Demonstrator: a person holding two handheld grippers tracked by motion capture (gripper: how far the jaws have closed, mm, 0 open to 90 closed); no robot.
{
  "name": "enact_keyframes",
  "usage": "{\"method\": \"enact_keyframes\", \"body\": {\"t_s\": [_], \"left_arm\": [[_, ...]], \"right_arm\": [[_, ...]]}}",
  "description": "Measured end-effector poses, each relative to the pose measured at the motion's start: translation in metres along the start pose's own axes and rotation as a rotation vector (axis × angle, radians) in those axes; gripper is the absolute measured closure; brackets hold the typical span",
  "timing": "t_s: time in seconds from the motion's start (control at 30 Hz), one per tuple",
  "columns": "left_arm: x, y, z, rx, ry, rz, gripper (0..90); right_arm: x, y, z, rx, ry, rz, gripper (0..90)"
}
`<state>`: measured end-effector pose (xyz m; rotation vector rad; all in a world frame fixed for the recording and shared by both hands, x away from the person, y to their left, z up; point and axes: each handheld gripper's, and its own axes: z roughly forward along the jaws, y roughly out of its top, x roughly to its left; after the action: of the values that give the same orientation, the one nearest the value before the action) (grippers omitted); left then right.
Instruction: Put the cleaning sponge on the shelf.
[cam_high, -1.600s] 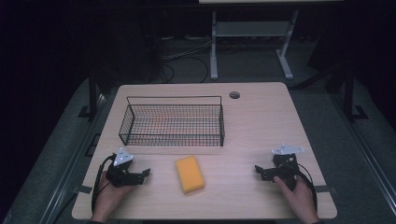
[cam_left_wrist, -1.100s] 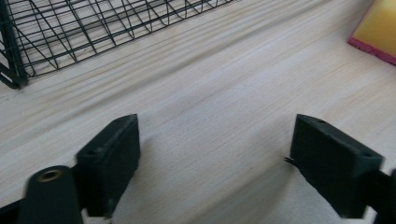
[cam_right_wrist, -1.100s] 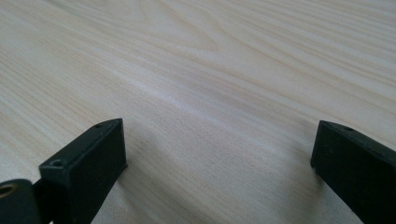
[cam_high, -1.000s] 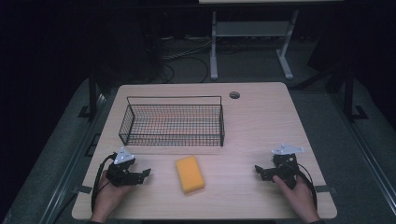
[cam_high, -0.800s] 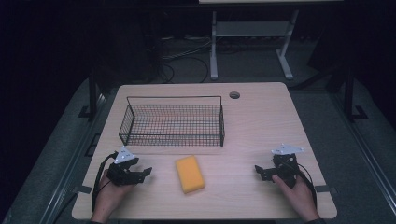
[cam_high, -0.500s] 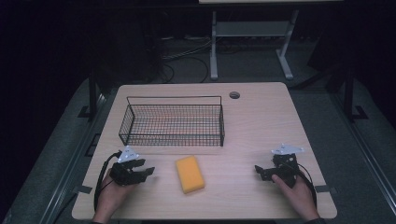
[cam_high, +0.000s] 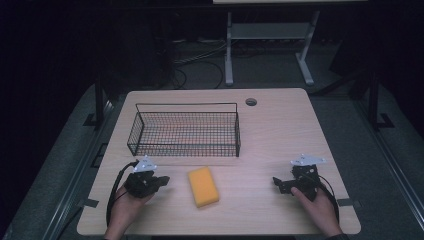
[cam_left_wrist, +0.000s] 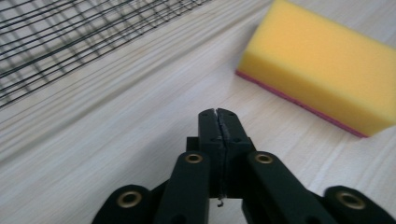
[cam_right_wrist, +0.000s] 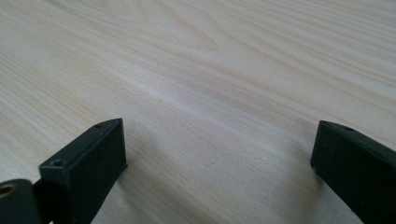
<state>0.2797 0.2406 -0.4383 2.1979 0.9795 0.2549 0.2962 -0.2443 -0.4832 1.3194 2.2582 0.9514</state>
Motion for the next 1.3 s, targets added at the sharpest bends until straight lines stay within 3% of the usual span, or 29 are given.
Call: {"method": "enact_keyframes", "body": {"t_s": [0.33, 1.3], "left_arm": [[-0.01, 0.016, 0.015, 0.039, -0.024, 0.051, 89.6], [-0.021, 0.038, 0.046, 0.071, -0.062, 0.08, 89.6]], "right_arm": [[0.0, 0.0, 0.0, 0.0, -0.001, 0.001, 2.5], [0.0, 0.0, 0.0, 0.0, -0.001, 0.001, 2.5]]}}
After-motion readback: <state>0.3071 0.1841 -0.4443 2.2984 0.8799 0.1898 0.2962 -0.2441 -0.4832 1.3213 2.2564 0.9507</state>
